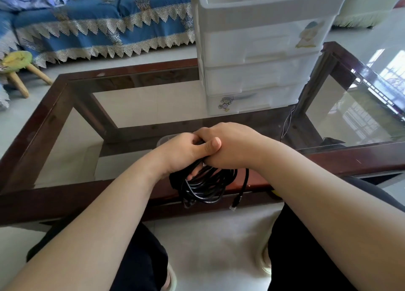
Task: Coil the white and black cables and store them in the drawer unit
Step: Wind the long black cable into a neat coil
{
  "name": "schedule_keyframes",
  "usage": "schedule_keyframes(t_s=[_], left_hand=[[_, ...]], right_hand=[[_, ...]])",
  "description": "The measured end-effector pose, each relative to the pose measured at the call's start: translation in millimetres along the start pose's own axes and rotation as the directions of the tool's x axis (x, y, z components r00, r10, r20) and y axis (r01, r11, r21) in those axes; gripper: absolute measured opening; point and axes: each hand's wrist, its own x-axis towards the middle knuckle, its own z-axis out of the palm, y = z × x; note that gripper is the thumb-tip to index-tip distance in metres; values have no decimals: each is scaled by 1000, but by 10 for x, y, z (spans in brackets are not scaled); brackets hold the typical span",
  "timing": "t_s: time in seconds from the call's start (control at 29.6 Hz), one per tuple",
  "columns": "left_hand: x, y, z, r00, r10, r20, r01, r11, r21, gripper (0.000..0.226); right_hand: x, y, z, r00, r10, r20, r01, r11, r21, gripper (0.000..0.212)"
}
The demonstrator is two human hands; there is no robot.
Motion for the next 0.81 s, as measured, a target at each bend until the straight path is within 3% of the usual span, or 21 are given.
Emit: schedule_keyframes(t_s=[0.17, 0.24, 0.37, 0.47, 0.64, 0.81], left_hand=[[69, -32, -13, 981, -7, -194, 52, 973, 227, 83], [67, -40, -32, 960, -16, -279, 112, 937, 331, 95], [26, -40, -88, 994, -66, -91, 87, 963, 255, 79], [-10, -32, -150, 998, -52, -24, 57, 958, 281, 85], [-58, 3, -168, 999, -36, -35, 45, 955, 293, 84], [-15, 29, -75, 990, -27, -136, 69, 946, 315, 65]], right_hand=[[45, 49, 0, 999, 41, -7, -41, 998, -48, 11], [29, 46, 1, 998, 55, -7, -55, 997, -62, 17], [-1, 109, 41, 999, 32, 22, -32, 999, -40, 11], [-41, 154, 49, 998, 67, -11, -66, 995, 78, 16], [-101, 188, 21, 987, 126, -101, -110, 983, 150, 26], [-127, 296, 42, 968, 182, -174, -155, 975, 158, 30]])
